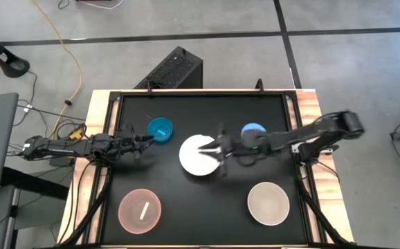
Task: Nest bowls inside each other
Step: Stack the pink bowl on top of the white bowl
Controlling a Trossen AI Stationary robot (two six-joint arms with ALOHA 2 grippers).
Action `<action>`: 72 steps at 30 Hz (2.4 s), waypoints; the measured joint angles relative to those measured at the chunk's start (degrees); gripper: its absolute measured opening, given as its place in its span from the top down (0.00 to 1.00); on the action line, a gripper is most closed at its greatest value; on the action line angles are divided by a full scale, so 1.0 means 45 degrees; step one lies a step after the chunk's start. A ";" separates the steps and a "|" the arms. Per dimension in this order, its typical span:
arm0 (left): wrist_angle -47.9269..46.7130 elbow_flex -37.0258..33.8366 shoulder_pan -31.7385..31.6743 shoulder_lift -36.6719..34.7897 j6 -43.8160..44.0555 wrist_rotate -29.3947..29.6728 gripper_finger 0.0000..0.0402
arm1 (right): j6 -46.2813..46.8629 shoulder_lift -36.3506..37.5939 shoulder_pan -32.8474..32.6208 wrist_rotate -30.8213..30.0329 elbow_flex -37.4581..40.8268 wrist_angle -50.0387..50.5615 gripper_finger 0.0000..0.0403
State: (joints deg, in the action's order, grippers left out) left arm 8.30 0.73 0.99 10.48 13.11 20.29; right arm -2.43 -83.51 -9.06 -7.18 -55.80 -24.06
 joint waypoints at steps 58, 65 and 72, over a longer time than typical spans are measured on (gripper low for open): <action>-0.1060 0.0000 0.0000 0.0000 0.1078 -0.1689 0.78 | -0.8870 -1.3172 -0.1917 0.4328 -1.5303 0.9721 0.74; -0.1060 0.0000 -0.0005 0.0001 0.1096 -0.1679 0.78 | -0.9861 -1.3134 -0.1985 0.4385 -1.5300 0.9806 0.96; -0.1080 0.0000 -0.0005 0.0000 0.1096 -0.1674 0.78 | -0.9642 -1.1833 -0.1989 0.5133 -1.5286 1.0516 0.98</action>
State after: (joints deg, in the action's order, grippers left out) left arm 3.44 0.73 0.97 10.48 18.04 12.76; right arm -45.82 -136.76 -18.01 15.92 -124.59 23.26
